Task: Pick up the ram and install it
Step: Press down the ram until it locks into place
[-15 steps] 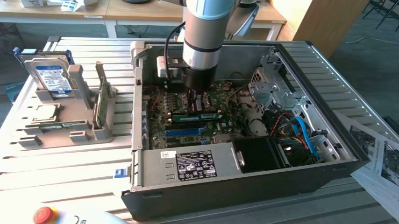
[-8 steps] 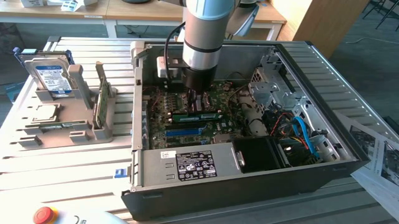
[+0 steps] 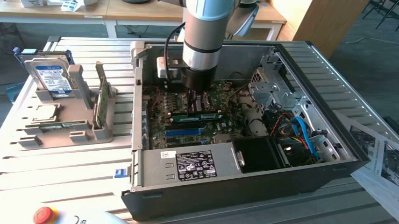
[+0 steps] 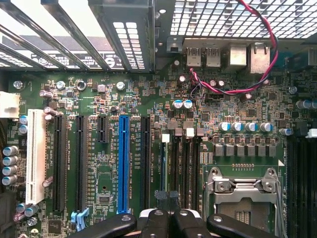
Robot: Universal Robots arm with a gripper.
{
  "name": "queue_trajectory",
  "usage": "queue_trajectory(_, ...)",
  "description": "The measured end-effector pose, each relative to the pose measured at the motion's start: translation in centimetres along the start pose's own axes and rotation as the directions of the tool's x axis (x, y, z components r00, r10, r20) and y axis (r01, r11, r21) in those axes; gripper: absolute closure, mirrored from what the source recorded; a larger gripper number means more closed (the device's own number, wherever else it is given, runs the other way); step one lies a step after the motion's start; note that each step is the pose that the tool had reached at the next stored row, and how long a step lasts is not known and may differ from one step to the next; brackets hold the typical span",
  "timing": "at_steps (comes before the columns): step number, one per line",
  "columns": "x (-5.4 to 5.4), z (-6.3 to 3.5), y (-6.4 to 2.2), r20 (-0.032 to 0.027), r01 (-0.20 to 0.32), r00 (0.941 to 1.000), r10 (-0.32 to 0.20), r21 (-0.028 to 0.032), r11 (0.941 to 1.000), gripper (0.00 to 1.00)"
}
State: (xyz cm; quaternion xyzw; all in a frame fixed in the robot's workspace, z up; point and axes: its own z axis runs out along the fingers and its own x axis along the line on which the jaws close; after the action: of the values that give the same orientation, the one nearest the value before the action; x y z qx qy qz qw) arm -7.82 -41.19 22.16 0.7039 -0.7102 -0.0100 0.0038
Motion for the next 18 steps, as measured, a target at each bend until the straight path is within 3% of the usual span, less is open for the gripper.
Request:
queue_trajectory(9, 0.0, -0.17, -0.01, 0.001, 0.0, 1.0, 0.0, 0.0011, 1.0, 0.89)
queue_trajectory(18, 0.0, -1.22, 0.02, 0.0, 0.0, 1.0, 0.0, 0.0, 1.0, 0.89)
